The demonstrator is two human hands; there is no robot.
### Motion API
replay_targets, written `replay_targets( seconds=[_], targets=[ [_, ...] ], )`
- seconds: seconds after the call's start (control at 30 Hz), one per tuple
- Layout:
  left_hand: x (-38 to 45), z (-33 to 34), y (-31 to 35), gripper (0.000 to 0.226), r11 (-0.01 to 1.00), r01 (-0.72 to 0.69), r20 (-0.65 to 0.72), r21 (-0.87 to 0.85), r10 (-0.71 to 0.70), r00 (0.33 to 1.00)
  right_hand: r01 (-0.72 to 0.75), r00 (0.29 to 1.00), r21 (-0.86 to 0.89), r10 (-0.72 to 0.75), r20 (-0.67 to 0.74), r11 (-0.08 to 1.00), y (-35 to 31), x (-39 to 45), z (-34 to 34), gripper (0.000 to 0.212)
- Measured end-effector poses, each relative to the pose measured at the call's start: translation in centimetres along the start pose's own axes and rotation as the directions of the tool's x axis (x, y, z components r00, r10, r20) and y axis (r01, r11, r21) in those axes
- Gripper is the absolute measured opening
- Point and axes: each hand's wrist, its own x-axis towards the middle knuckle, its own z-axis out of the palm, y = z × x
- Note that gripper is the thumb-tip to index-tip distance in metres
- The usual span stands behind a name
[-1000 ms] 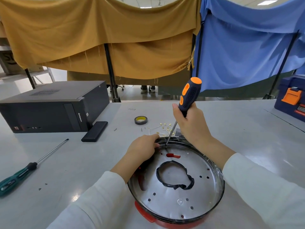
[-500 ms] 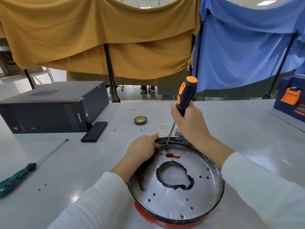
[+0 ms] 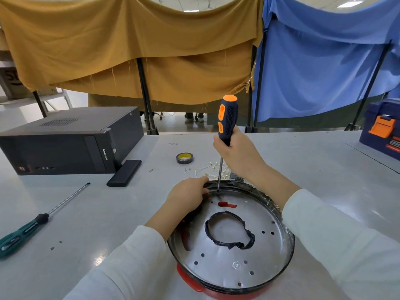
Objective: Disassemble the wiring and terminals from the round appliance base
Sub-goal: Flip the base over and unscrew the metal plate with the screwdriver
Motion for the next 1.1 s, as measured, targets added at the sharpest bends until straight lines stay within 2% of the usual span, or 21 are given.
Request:
replay_targets(
  seconds=[0.13, 0.27, 0.37, 0.47, 0.53, 0.63, 0.67, 0.77, 0.87, 0.97, 1.1],
  targets=[
    [0.0, 0.0, 0.0, 0.007, 1.0, 0.002, 0.006, 0.003, -0.002, 1.0, -0.024, 0.998, 0.048, 0.021, 0.054, 0.999, -0.3, 0.3, 0.2, 0.018],
    [0.0, 0.0, 0.1, 0.007, 1.0, 0.005, 0.016, 0.018, -0.005, 1.0, -0.012, 0.999, 0.03, 0.011, 0.03, 0.999, -0.1, 0.1, 0.5, 0.014],
    [-0.1, -0.1, 0.1, 0.007, 1.0, 0.004, 0.012, 0.018, -0.005, 1.0, 0.0, 1.0, 0.015, 0.0, -0.027, 1.0, 0.1, -0.5, 1.0, 0.022],
    [-0.2, -0.2, 0.2, 0.008, 1.0, 0.002, 0.017, 0.027, -0.003, 1.0, 0.023, 0.987, -0.035, -0.028, -0.159, 0.999, 0.0, -0.7, 1.6, 0.027],
    [-0.2, -0.2, 0.2, 0.007, 1.0, 0.007, 0.017, 0.026, -0.007, 1.0, 0.035, 0.976, 0.087, -0.015, -0.219, 0.996, -0.2, -0.6, 1.8, 0.019],
    [-0.1, -0.1, 0.1, 0.007, 1.0, 0.003, 0.014, 0.025, -0.003, 1.0, 0.001, 0.981, 0.461, 0.089, -0.172, 0.888, -0.4, -0.4, 2.4, 0.009],
    [-0.1, 0.0, 0.1, 0.006, 1.0, 0.0, 0.014, 0.029, -0.001, 1.0, -0.002, 0.981, 0.524, 0.103, -0.163, 0.852, -0.4, -0.5, 2.6, 0.007],
    [0.0, 0.2, -0.1, 0.006, 0.999, -0.002, 0.015, 0.033, 0.001, 1.0, 0.041, 0.981, 0.571, 0.074, -0.177, 0.82, 0.2, -0.9, 3.4, 0.009],
    [0.1, 0.3, -0.1, 0.007, 0.999, -0.003, 0.002, 0.033, 0.003, 1.0, 0.021, 0.987, 0.673, 0.09, -0.13, 0.739, 0.7, -0.6, 3.5, 0.009],
    [0.2, 0.4, -0.2, 0.006, 0.999, -0.007, -0.005, 0.037, 0.007, 1.0, -0.028, 0.997, 0.753, 0.072, -0.027, 0.658, 0.9, 0.0, 3.2, 0.012],
    [0.2, 0.5, -0.3, 0.01, 0.999, -0.01, -0.014, 0.037, 0.011, 1.0, -0.171, 0.985, 0.874, 0.06, 0.161, 0.454, 1.2, 0.6, 2.2, 0.02]
  ],
)
